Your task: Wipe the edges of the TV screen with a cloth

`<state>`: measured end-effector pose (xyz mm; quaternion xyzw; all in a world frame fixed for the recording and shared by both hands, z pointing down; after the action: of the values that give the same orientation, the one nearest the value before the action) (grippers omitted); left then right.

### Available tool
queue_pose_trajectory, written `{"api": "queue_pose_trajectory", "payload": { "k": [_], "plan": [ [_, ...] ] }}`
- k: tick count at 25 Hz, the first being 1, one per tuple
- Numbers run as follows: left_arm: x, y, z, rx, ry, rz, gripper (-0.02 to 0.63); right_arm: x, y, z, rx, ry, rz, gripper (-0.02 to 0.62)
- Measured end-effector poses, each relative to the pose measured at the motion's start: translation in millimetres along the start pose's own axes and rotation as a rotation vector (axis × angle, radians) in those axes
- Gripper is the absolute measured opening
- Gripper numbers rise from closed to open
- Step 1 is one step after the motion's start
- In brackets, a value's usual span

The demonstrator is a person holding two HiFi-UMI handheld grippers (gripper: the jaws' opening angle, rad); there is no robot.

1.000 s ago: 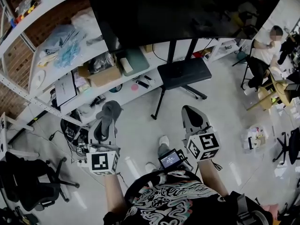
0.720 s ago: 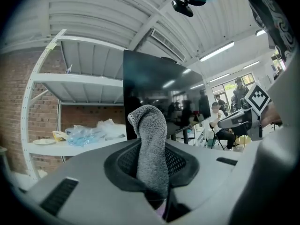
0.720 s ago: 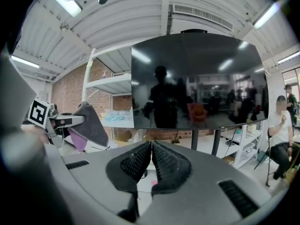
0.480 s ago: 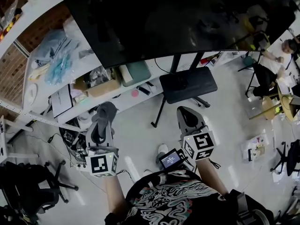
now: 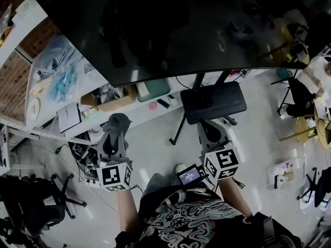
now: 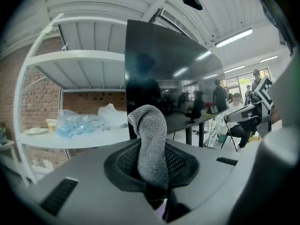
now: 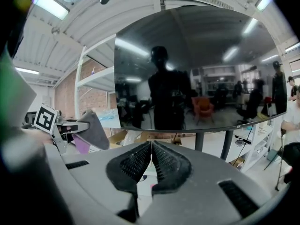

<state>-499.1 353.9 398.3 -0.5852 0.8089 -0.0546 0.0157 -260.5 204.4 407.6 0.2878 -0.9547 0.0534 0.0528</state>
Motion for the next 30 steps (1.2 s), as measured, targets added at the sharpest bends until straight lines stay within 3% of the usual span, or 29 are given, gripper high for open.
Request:
{"api": "queue_pose_trajectory", "payload": {
  "k": [8,17,30],
  "plan": [
    [39,45,-14,0.02,0.049,0.017,0.07,52,4,-8,0.037,0.02,-0.006,0.029],
    [97,78,-46,-0.047,0.097,-0.037,0.071,113,19,-9,0.027,0.056,-0.045,0.029],
    [157,85,-70,-0.072,0.174,-0.076,0.071,146,15,-16,0.045,0.114,-0.111,0.029]
  ]
}}
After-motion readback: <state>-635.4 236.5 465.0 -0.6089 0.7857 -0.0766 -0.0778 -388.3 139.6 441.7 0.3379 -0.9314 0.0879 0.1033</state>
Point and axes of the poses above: the fingertips, and each gripper's own axes: x forward along the fingers, y to its left, z out of its top, the point moved 1 cm from there along -x, backward along the fingers, and after that the axes turned 8 degrees about -y, right-handed, at the moved point
